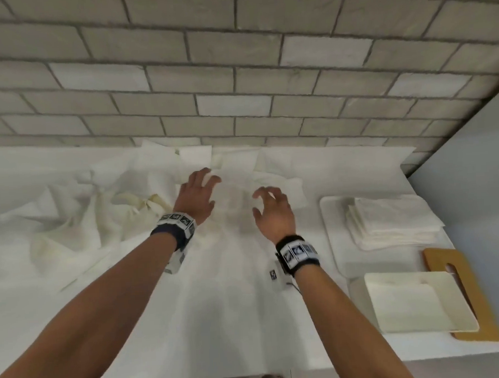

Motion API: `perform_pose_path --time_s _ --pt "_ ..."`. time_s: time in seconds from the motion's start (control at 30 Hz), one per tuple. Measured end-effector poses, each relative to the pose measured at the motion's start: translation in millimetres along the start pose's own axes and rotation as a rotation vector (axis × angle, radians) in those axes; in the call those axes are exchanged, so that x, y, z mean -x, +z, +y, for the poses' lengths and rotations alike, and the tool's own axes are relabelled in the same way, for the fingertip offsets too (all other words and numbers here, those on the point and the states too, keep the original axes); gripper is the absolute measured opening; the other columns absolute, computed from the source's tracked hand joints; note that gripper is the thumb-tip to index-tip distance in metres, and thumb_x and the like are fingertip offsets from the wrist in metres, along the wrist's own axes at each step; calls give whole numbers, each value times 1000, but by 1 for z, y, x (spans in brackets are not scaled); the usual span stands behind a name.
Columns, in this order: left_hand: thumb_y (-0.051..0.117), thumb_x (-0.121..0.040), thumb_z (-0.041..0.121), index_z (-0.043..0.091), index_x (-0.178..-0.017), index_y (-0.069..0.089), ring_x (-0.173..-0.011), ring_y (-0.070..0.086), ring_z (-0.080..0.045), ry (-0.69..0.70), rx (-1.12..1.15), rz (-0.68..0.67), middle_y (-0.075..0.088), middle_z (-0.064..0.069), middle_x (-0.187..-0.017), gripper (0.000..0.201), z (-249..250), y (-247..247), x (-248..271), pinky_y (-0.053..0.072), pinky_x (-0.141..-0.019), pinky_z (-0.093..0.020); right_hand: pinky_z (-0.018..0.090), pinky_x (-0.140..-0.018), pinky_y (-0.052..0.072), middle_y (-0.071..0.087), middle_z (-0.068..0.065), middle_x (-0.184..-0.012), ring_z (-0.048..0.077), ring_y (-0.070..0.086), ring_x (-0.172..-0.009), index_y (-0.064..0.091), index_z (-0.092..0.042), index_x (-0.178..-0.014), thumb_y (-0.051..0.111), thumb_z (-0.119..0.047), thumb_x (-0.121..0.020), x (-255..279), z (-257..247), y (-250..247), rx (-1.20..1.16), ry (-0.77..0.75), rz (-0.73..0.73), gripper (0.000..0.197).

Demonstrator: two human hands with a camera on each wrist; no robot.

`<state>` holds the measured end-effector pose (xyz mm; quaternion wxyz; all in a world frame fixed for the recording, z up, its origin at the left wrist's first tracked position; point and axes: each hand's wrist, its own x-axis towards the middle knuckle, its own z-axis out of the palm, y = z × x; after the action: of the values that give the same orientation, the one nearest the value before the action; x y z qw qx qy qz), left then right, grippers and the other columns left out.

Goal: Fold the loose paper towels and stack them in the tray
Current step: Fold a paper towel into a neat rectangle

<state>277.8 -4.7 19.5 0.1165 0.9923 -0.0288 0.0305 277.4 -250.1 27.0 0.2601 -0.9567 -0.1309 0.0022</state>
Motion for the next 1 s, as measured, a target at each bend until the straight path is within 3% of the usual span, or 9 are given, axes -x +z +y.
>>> perform_pose_path --time_s 0.07,0.13,0.23,0.47,0.6,0.73,0.77,0.87,1.0 --pt "75 -90 20 33 -151 40 -154 21 -31 8 -11 -156 19 -2 -169 72 -10 8 -18 40 -113 -55 48 -121 39 27 8 -169 31 32 -154 44 -30 -152 67 -15 -97 -42 -6 18 52 16 -122 62" --pt "73 -94 17 28 -144 51 -150 31 -32 -44 50 -311 34 -5 -162 56 -17 18 -27 37 -118 -49 51 -126 30 11 10 -176 30 17 -163 27 -31 -162 66 -17 -97 -66 -4 31 90 30 -257 78" --pt "69 -97 9 17 -135 61 -138 47 -33 -91 124 -354 55 -10 -143 39 -24 34 -16 37 -115 -40 53 -120 35 28 8 -170 31 32 -156 30 -33 -160 60 -26 -100 -69 2 49 149 39 -393 67" --pt "71 -93 11 17 -104 72 -114 56 -31 -13 341 -155 63 -6 -121 12 -29 48 82 46 -105 -46 53 -98 49 49 9 -149 35 50 -135 41 -30 -155 60 -37 -104 24 9 78 171 6 -160 55" --pt "70 -84 12 26 -94 72 -110 58 -24 13 363 -60 58 3 -124 18 -20 33 125 53 -95 -40 49 -103 47 49 0 -138 24 49 -128 32 -44 -154 73 -25 -94 68 9 69 -182 127 -100 74" --pt "49 -91 39 15 -102 67 -98 58 -31 -121 425 229 62 -7 -110 32 18 1 86 53 -85 -45 33 -94 56 52 -1 -120 17 60 -102 31 -57 -151 80 -10 -85 77 3 55 -529 256 -10 95" --pt "47 -93 49 13 -109 66 -102 59 -33 -205 446 198 62 -8 -112 43 25 -1 68 53 -88 -46 36 -91 58 54 1 -118 21 61 -97 30 -58 -150 79 -7 -83 76 1 53 -542 270 -21 98" --pt "53 -92 70 11 -119 66 -115 62 -34 -388 426 -267 67 -10 -120 67 40 -4 13 53 -96 -45 37 -87 60 66 -2 -117 16 67 -94 35 -56 -148 79 -4 -83 74 -2 52 -621 287 -19 94" --pt "81 -87 31 17 -93 74 -105 72 -28 -358 602 -317 78 -5 -99 16 44 1 -24 55 -88 -33 32 -78 63 74 4 -114 12 67 -80 49 -50 -140 85 -9 -87 75 -3 41 -858 385 -53 77"
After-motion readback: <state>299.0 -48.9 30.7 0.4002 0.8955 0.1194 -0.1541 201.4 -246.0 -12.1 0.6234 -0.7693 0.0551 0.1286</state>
